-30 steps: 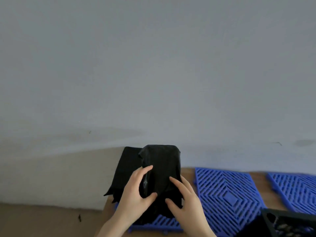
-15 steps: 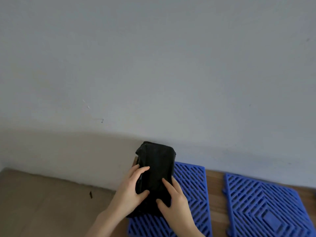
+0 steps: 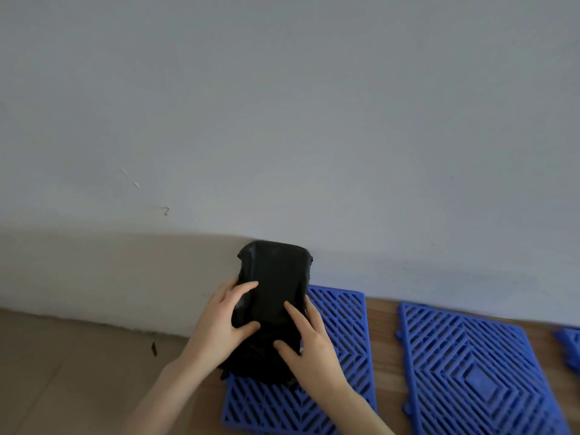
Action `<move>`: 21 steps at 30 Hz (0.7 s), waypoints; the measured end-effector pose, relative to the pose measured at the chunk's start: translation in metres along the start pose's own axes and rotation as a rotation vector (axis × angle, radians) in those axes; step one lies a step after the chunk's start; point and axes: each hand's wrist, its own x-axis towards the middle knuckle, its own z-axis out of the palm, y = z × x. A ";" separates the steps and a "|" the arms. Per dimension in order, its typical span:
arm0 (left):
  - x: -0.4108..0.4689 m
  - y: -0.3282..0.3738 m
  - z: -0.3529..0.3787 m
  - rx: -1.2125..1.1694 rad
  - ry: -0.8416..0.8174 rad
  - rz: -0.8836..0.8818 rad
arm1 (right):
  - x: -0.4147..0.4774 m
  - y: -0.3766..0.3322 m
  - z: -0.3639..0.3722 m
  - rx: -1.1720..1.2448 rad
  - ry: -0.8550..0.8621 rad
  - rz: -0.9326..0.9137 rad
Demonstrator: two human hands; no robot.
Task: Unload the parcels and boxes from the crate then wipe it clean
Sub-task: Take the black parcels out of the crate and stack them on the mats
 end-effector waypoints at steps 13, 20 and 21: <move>-0.077 0.156 0.039 -0.017 0.275 0.382 | -0.140 0.024 -0.145 -0.059 0.287 -0.100; -0.160 0.291 0.135 -0.190 0.086 0.569 | -0.278 0.083 -0.239 -0.128 0.504 -0.074; -0.171 0.307 0.149 -0.217 0.066 0.590 | -0.297 0.095 -0.250 -0.128 0.526 -0.058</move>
